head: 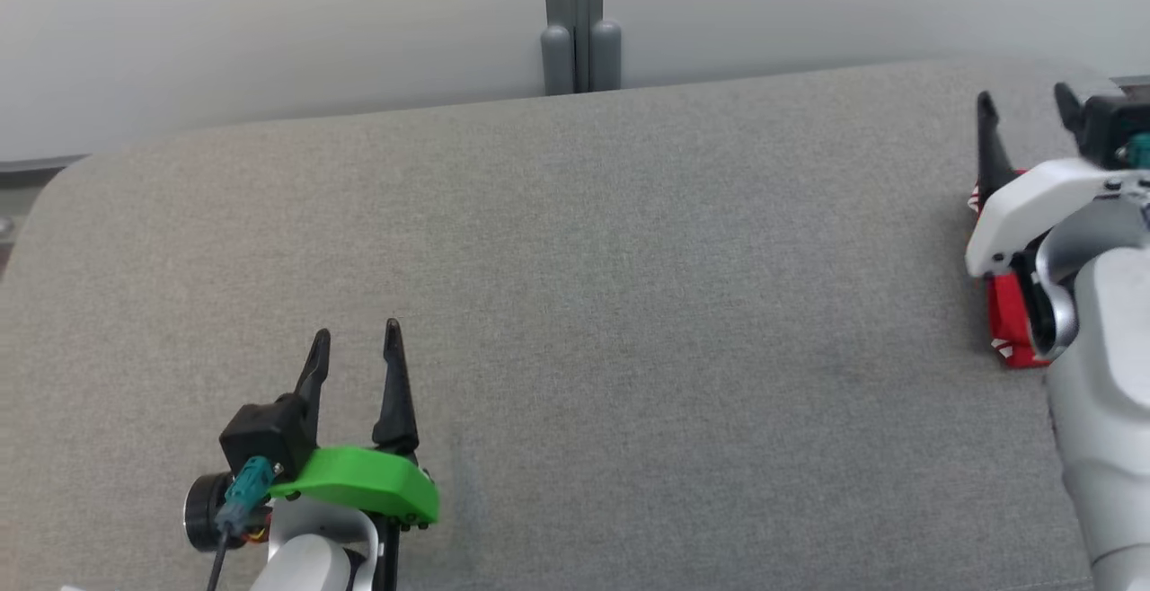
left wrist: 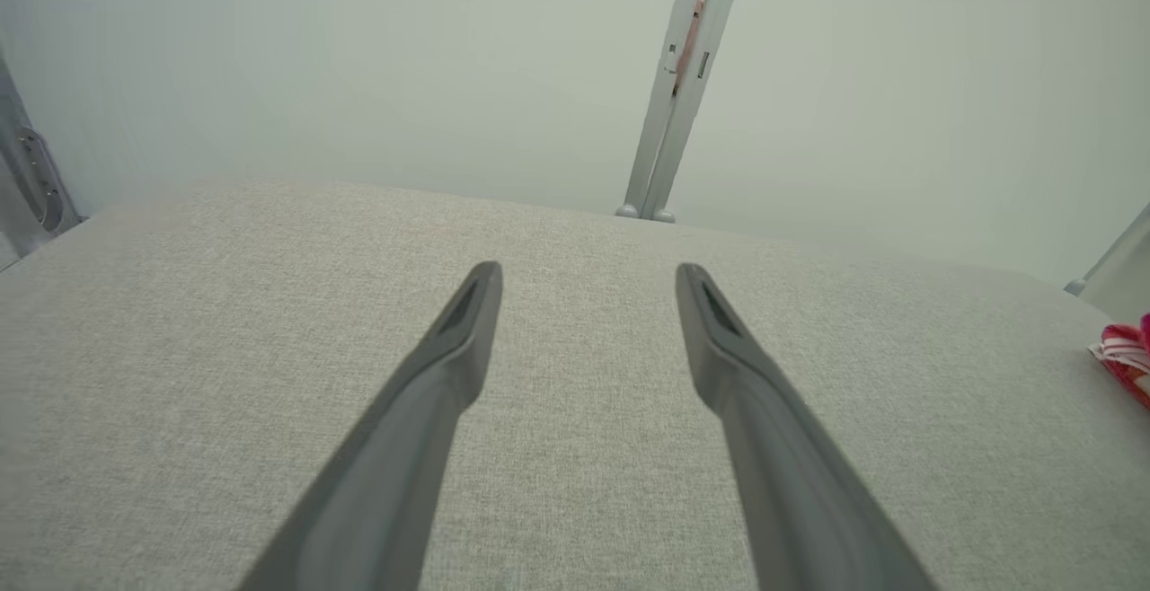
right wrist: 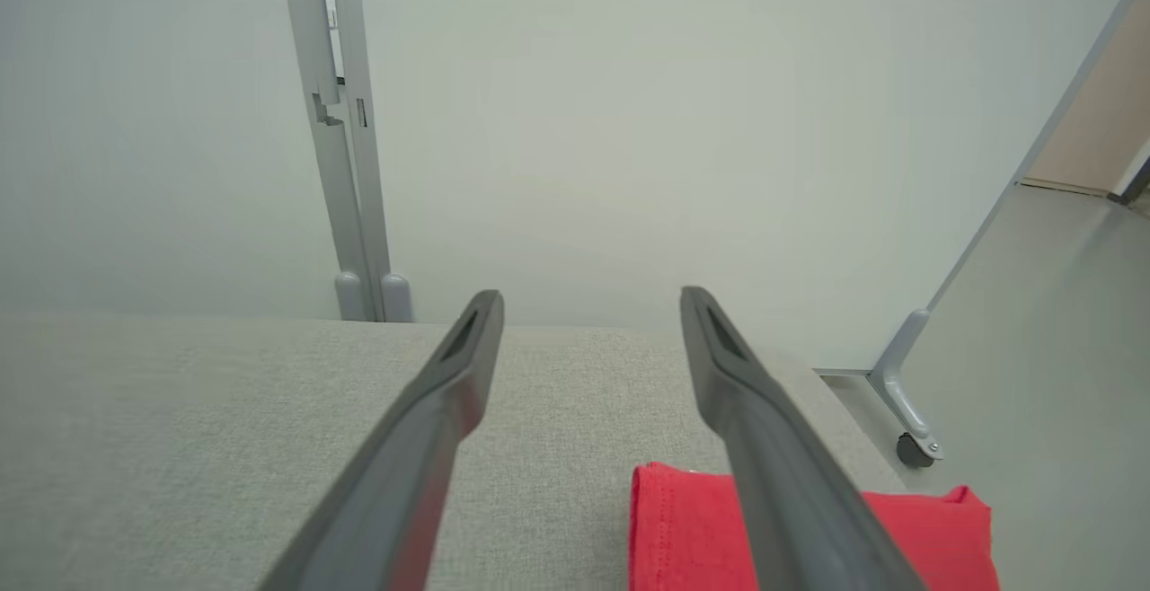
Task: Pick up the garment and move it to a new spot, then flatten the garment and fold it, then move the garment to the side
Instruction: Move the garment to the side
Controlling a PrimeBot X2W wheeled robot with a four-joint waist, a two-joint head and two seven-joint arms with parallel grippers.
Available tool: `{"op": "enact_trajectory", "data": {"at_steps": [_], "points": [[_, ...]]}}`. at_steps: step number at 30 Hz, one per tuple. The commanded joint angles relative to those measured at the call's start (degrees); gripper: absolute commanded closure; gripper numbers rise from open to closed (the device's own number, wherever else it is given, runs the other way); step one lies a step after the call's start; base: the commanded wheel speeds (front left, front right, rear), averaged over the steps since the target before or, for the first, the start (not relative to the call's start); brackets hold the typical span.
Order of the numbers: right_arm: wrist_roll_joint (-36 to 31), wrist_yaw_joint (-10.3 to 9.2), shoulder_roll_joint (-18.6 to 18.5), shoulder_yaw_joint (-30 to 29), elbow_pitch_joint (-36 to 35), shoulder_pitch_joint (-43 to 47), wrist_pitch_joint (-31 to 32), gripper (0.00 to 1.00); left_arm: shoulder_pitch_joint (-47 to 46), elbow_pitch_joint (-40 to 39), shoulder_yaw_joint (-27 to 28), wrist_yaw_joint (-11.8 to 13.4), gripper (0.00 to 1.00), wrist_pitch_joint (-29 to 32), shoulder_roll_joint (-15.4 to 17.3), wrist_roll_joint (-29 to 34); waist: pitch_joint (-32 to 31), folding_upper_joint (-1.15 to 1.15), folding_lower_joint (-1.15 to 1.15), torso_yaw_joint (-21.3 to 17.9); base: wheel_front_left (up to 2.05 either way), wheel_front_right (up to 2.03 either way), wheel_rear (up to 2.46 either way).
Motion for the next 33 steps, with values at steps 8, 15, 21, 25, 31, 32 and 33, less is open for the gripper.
{"op": "enact_trajectory", "data": {"at_steps": [8, 15, 21, 25, 31, 32, 33], "points": [[2.8, -0.11, 5.4, 3.3, -8.6, 13.3, -2.1, 0.00, 4.8, 0.5, 4.3, -0.1, 0.00, -0.5, -0.9, 1.0, -6.2, 0.00, 0.00, 2.4, 0.00, 0.00, 0.00], [4.9, -0.10, 9.7, 4.2, -17.9, 25.0, -2.6, 0.00, 8.7, 1.7, 4.0, -2.1, 0.00, -0.5, -1.8, 2.5, -7.8, 0.00, 0.00, 3.2, 0.00, 0.00, 0.00], [3.7, -0.10, 11.2, 4.1, -24.9, 33.7, -2.8, 0.00, 10.4, 3.3, 2.2, -4.0, 0.00, -0.5, -1.9, 2.9, -8.5, 0.00, 0.00, 4.4, 0.00, 0.00, 0.00], [6.7, -0.10, 11.4, 5.1, -28.1, 38.6, -3.7, 0.00, 11.0, 4.2, 1.9, -4.1, 0.00, -0.3, -2.0, 2.4, -8.9, 0.00, 0.00, 5.3, 0.00, 0.00, 0.00], [9.6, -0.10, 11.4, 5.6, -30.5, 43.1, -5.2, 0.00, 11.5, 4.5, 1.5, -3.5, 0.00, -0.2, -1.4, 2.9, -9.3, 0.00, 0.00, 6.5, 0.00, 0.00, 0.00], [9.5, -0.10, 11.4, 5.6, -30.7, 43.5, -5.2, 0.00, 11.5, 4.4, 1.4, -3.5, 0.00, -0.1, -1.3, 3.1, -9.4, 0.00, 0.00, 6.6, 0.00, 0.00, 0.00], [9.2, -0.10, 11.4, 5.5, -30.9, 44.1, -5.2, 0.00, 11.6, 4.2, 1.2, -3.4, 0.00, 0.0, -1.3, 3.1, -9.4, 0.00, 0.00, 6.7, 0.00, 0.00, 0.00]]}}
